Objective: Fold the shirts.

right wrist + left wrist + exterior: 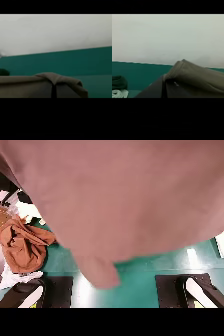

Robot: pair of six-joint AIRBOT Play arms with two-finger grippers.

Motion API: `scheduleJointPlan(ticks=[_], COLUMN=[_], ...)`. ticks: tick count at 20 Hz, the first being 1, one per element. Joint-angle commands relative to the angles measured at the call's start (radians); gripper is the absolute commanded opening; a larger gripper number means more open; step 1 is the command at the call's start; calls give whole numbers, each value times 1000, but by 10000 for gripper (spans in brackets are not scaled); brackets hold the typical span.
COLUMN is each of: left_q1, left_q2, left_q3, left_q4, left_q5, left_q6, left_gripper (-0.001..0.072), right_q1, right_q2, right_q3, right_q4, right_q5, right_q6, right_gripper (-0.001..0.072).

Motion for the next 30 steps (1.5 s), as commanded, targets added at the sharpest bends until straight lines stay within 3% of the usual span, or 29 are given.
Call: scheduleJointPlan(ticks=[1, 5, 8, 10, 12, 14, 16, 18, 20, 22, 24, 26, 30], left_q1=[0, 0, 0, 0, 0, 0, 1, 1, 1, 1, 0, 1, -19], left_q2=[51, 150, 172, 172, 172, 159, 117, 48, -61, -192, -316, -445, -660], left_q3=[-5, 42, 160, 274, 327, 320, 254, 115, -65, -266, -439, -535, -542], left_q4=[-51, -278, -472, -564, -570, -515, -445, -402, -376, -370, -370, -368, -409], left_q5=[-81, -161, -264, -272, -198, -135, -180, -249, -268, -150, 77, 278, 465], left_q6=[-6, 71, 83, 109, 95, 5, -27, -8, 81, 178, 282, 329, 340], left_gripper=[23, 24, 24, 25, 25, 24, 24, 25, 24, 24, 24, 24, 24], right_q1=[105, 176, 177, 177, 177, 177, 177, 172, 167, 184, 198, 232, 299], right_q2=[-35, 85, 233, 322, 378, 391, 339, 221, 46, -120, -297, -454, -689], right_q3=[132, 119, 29, 27, 27, 27, 26, 25, 14, -60, -187, -298, -416], right_q4=[-11, -14, -108, -201, -248, -247, -257, -271, -261, -275, -269, -263, -264], right_q5=[203, 203, 183, 69, -116, -232, -237, -121, 64, 156, 153, 64, -193], right_q6=[27, -48, -124, -190, -193, -147, -6, 137, 197, 188, 176, 177, 172], right_gripper=[13, 13, 15, 14, 15, 14, 13, 14, 14, 14, 14, 15, 15])
